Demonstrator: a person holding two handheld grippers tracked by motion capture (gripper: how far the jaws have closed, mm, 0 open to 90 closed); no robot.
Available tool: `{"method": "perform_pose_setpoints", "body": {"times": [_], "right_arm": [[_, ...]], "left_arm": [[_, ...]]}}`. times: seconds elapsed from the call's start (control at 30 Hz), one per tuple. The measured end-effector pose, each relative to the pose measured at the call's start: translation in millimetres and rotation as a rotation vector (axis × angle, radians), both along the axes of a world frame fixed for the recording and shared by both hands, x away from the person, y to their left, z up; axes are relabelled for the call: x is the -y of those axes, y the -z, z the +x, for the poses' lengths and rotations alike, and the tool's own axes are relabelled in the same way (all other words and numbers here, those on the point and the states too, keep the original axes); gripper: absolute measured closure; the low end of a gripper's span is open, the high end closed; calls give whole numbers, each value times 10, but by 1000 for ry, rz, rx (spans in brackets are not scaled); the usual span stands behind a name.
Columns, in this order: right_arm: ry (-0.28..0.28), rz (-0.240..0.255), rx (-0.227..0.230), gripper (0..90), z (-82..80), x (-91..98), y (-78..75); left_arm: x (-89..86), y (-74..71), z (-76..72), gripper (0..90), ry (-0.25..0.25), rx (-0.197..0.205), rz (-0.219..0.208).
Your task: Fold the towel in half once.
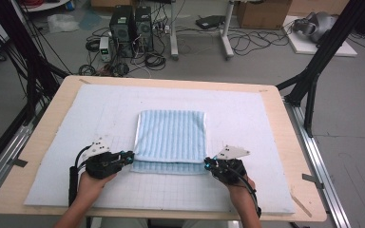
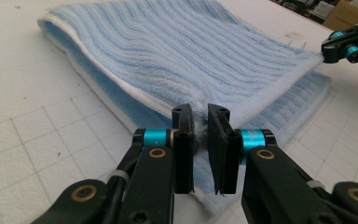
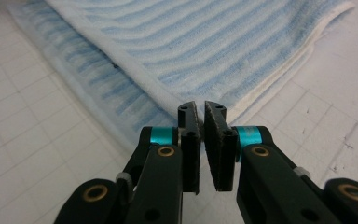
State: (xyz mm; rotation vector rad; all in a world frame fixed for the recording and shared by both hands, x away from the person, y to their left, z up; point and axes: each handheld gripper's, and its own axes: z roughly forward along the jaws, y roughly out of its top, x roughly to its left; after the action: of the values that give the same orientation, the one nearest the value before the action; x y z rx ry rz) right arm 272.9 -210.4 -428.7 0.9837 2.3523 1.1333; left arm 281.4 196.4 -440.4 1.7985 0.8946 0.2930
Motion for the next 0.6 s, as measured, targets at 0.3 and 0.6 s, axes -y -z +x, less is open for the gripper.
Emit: {"method": "perform_pose_setpoints", "body": {"times": [0.3,0.6], "right_arm": [[-17,-1,-9,848,-176,37,-56],[-6,11,-51,698,-173,83,34]], "left_arm": [[-11,-4,-164,804,30,-16,16],[-2,73,-167,582,-5,-74,54]]}}
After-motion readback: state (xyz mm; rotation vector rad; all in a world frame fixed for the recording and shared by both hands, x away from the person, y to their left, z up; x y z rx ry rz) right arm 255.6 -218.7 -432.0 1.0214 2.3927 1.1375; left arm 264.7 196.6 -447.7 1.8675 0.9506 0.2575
